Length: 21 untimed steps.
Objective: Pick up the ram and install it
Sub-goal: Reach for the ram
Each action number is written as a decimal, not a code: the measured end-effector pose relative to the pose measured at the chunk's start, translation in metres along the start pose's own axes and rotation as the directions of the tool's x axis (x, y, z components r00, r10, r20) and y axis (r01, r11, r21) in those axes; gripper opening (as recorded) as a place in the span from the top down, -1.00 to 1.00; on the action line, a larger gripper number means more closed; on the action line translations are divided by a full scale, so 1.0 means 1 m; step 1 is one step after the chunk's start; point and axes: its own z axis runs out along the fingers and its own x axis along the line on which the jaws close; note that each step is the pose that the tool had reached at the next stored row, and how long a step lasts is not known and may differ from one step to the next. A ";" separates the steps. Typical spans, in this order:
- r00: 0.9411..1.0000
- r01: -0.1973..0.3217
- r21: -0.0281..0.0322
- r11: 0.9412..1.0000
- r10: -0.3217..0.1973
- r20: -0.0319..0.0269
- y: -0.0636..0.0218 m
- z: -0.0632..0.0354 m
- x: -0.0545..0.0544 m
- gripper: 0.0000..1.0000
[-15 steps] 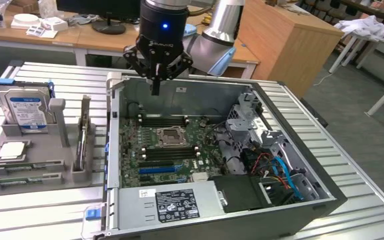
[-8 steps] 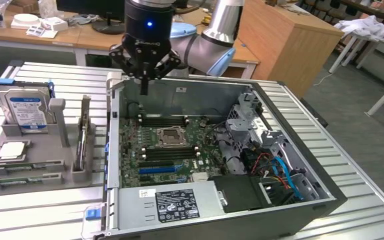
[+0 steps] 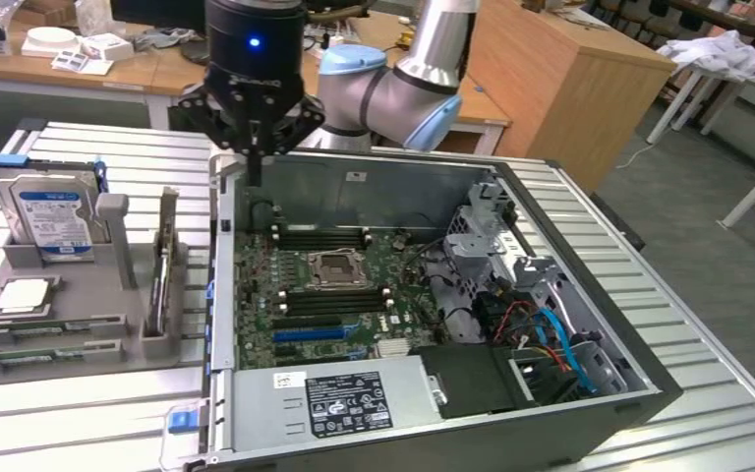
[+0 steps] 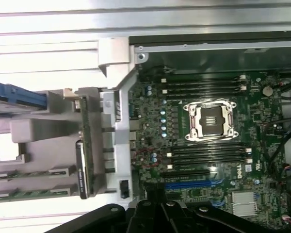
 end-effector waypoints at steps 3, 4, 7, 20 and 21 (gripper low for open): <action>1.000 0.000 0.000 1.000 0.000 0.000 -0.0004 0.0001 0.011 0.79; 1.000 0.000 0.000 1.000 0.000 0.000 -0.0005 0.0002 0.015 0.79; 1.000 0.000 0.000 1.000 0.000 0.000 -0.0007 0.0005 0.025 0.79; 1.000 0.000 0.000 1.000 0.000 0.000 -0.0026 0.0011 0.062 0.79; 1.000 0.000 0.000 1.000 0.000 0.000 -0.0027 0.0011 0.064 0.79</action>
